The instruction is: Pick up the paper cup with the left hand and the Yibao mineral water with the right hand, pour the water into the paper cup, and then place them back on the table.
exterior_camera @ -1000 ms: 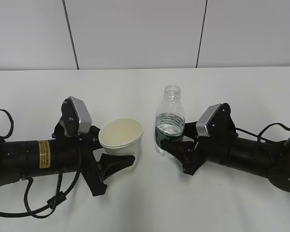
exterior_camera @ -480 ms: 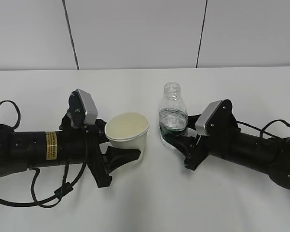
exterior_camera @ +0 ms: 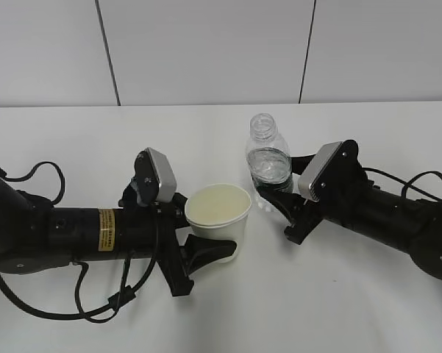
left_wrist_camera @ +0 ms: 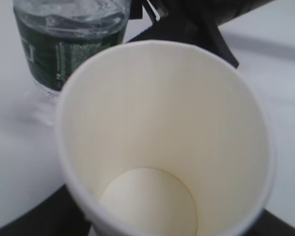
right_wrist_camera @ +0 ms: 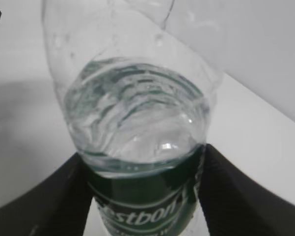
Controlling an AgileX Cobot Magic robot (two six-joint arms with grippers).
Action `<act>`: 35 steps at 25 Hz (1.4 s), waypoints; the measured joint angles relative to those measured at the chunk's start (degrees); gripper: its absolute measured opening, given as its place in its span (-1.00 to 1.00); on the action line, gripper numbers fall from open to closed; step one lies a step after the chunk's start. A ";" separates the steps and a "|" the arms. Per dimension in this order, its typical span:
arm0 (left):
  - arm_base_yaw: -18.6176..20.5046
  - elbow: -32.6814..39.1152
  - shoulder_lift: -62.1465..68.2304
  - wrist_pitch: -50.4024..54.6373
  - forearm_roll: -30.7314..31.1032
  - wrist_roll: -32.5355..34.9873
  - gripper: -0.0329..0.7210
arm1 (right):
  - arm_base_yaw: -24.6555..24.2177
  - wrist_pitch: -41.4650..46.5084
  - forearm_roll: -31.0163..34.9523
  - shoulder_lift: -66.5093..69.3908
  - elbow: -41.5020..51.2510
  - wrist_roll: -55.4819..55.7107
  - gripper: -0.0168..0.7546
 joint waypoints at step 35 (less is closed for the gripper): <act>0.00 -0.26 0.84 0.05 -3.43 2.64 0.23 | 0.00 0.25 2.92 -1.36 -1.21 -22.60 0.22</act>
